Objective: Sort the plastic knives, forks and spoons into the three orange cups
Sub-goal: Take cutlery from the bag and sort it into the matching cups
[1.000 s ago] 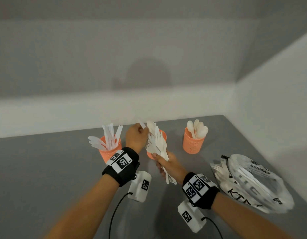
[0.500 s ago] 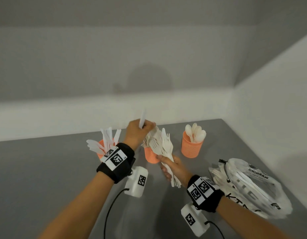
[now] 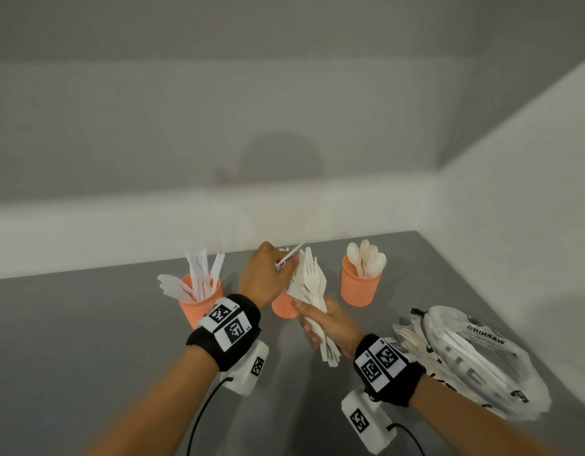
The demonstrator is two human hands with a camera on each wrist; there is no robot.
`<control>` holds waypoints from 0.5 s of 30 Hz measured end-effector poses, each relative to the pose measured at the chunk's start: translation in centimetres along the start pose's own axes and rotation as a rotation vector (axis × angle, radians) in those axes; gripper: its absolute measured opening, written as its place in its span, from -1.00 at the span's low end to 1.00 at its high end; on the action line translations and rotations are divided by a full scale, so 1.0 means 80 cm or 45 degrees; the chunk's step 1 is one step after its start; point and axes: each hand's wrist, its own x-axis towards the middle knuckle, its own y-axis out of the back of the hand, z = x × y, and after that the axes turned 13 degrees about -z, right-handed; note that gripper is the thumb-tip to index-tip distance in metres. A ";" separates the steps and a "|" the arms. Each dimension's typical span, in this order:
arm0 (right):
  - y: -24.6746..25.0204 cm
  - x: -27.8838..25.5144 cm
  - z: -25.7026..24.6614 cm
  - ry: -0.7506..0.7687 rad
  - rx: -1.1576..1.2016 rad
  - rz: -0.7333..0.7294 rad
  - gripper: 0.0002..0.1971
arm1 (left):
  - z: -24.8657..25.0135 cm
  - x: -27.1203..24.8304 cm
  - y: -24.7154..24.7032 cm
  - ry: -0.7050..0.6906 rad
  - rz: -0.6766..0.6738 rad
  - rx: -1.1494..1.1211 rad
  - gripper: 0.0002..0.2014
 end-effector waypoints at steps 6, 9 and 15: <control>0.009 0.005 0.006 0.090 -0.235 0.049 -0.95 | 0.008 0.002 0.004 -0.079 0.005 -0.428 -0.88; 0.011 0.004 0.003 0.070 -0.259 0.036 -0.94 | 0.013 0.007 0.001 -0.051 -0.059 -0.466 -0.88; 0.010 -0.002 0.003 0.057 -0.248 0.023 -0.97 | 0.020 0.026 0.005 0.019 0.104 -0.479 -0.80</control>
